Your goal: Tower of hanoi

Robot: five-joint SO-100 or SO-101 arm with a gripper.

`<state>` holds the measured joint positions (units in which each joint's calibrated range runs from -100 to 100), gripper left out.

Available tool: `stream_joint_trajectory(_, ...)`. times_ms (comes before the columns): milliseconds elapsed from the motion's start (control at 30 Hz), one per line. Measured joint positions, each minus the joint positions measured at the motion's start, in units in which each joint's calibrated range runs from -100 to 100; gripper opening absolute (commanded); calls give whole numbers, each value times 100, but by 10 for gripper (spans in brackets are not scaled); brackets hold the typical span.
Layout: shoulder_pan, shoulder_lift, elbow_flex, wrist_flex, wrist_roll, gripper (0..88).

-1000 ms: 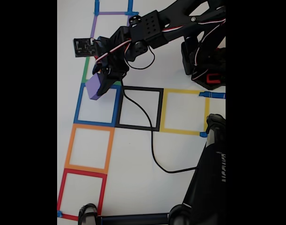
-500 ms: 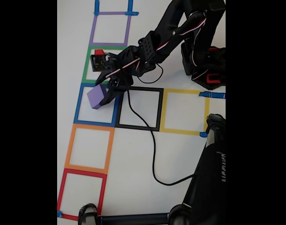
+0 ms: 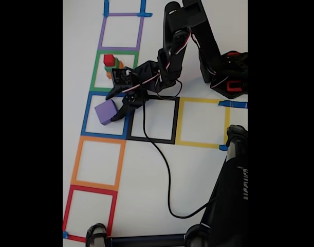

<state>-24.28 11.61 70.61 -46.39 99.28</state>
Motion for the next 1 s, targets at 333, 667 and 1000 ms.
stream_joint_trajectory(333, -70, 329, -18, -451, 0, 173)
stream_joint_trajectory(667, -70, 262, 35, -806, -36, 238)
stream_joint_trajectory(1000, 105, -1942, 443, 169, -1277, 182)
